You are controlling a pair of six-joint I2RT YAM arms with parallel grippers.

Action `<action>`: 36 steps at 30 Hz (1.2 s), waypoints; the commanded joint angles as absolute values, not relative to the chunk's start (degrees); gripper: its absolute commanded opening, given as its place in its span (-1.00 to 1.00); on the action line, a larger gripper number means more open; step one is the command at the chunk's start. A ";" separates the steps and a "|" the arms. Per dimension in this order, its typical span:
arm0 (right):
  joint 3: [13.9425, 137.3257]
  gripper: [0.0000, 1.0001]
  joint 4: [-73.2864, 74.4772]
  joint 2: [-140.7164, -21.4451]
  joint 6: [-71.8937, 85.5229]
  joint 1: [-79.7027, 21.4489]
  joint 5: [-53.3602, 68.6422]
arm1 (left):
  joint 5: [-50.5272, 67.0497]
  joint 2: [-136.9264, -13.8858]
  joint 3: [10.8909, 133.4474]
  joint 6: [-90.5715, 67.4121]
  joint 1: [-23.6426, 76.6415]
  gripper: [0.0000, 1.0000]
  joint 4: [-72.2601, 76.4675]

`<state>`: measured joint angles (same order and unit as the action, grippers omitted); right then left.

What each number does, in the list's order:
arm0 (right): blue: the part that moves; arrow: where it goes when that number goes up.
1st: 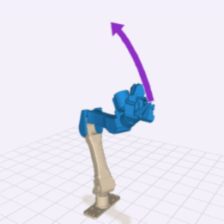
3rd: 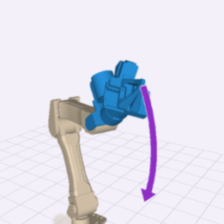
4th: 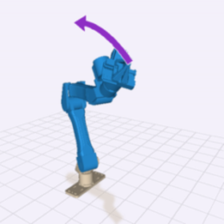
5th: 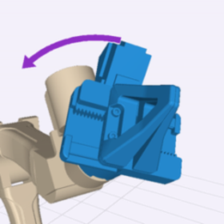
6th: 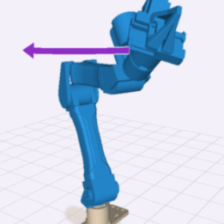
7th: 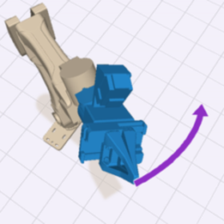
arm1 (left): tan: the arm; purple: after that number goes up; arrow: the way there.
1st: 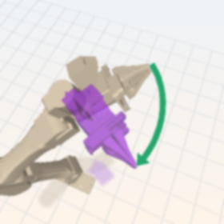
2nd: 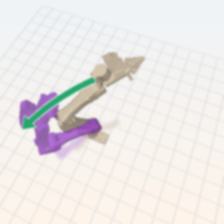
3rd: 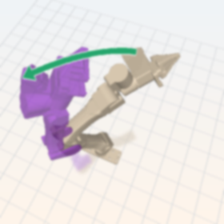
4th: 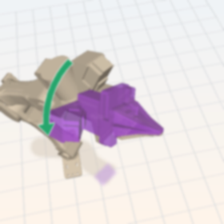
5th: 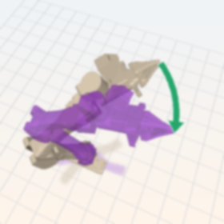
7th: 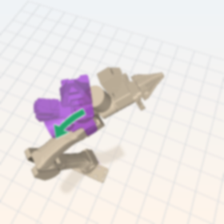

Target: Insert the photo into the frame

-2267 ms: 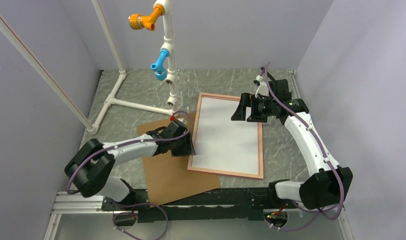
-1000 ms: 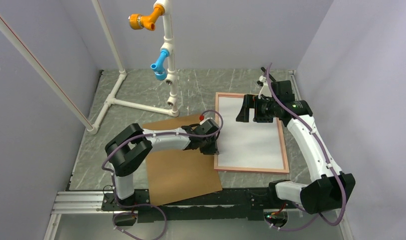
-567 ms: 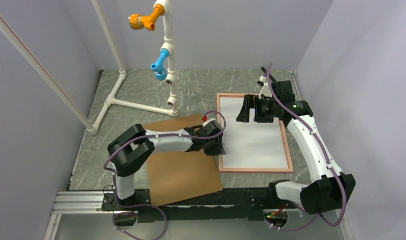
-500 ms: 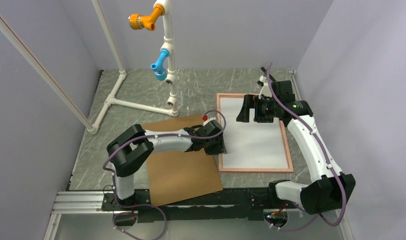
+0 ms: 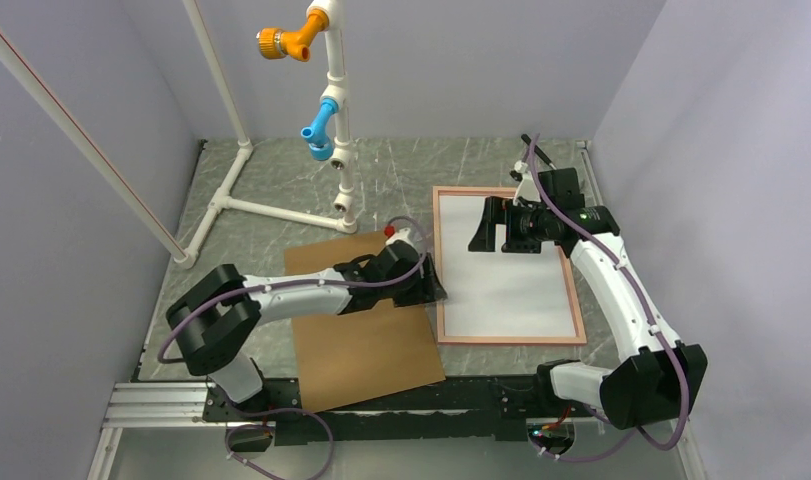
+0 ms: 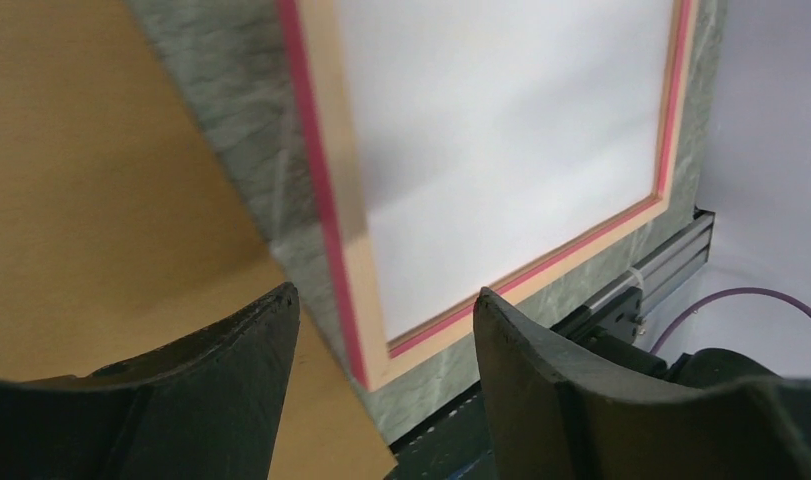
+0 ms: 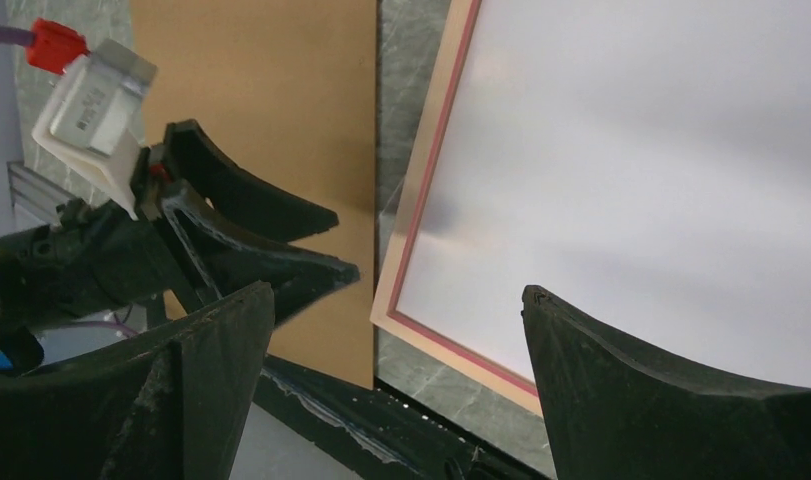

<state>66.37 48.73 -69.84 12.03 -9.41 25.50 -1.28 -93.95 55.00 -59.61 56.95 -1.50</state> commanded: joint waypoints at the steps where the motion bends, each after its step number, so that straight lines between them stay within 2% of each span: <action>1: 64.35 0.91 45.21 -69.44 13.71 -9.31 30.03 | -2.83 -87.91 49.22 -57.48 54.29 0.37 1.98; 6: 60.68 0.91 41.39 -70.98 16.75 -10.54 33.20 | -3.69 -79.57 41.84 -56.40 49.40 0.38 0.10; 12: 57.71 0.90 35.28 -74.66 21.51 -18.22 32.49 | -6.66 -67.13 33.62 -54.92 43.57 0.57 -7.22; 22: 57.02 0.89 26.38 -82.14 27.59 -28.69 32.81 | -14.21 -49.24 33.75 -50.05 35.34 0.79 -33.57; 30: 57.91 0.88 23.67 -88.98 29.65 -33.72 30.40 | -17.45 -46.20 36.95 -51.58 30.48 0.88 -49.12; 36: 58.32 0.88 24.57 -94.08 29.82 -35.68 25.63 | -10.83 -51.54 35.33 -48.16 27.13 0.89 -46.04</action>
